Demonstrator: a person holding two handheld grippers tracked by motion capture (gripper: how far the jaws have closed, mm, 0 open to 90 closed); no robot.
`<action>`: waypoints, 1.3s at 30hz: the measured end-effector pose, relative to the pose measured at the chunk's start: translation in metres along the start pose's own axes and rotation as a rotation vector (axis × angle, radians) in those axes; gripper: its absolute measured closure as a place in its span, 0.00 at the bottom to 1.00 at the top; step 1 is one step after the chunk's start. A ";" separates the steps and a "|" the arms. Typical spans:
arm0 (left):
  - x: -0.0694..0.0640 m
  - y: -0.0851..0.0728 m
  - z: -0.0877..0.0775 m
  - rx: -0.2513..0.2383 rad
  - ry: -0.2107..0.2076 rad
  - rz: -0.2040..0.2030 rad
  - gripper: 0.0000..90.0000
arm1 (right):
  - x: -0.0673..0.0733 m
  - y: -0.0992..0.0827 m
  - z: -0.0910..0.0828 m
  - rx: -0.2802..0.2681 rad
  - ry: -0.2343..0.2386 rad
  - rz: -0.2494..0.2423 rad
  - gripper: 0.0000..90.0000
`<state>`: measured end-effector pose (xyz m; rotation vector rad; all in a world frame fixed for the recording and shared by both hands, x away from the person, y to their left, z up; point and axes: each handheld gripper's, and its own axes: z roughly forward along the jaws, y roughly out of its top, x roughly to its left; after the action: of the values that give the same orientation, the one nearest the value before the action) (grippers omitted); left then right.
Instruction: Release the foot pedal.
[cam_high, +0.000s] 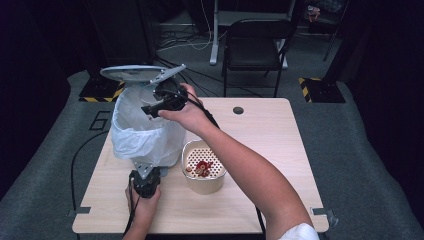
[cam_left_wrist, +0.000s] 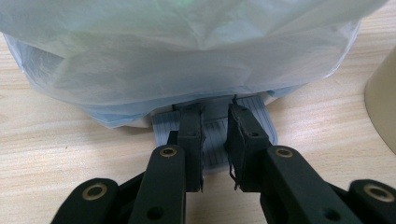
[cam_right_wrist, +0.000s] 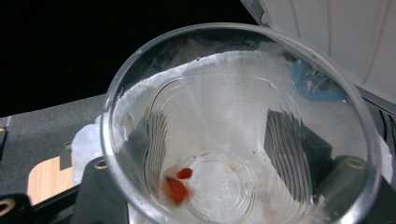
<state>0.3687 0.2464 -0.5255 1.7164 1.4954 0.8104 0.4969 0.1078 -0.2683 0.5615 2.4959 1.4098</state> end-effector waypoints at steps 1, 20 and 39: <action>0.000 0.000 0.000 0.001 0.000 0.002 0.84 | 0.000 0.000 0.003 0.003 -0.005 0.003 0.41; -0.001 0.000 0.000 -0.005 -0.004 -0.003 0.84 | 0.005 -0.014 0.016 0.003 -0.038 0.119 0.16; 0.000 -0.001 0.000 -0.004 -0.006 -0.016 0.84 | -0.014 -0.078 -0.108 -0.055 -0.127 0.095 0.23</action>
<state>0.3687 0.2459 -0.5263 1.7001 1.5004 0.7990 0.4522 -0.0175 -0.2793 0.7437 2.3520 1.4242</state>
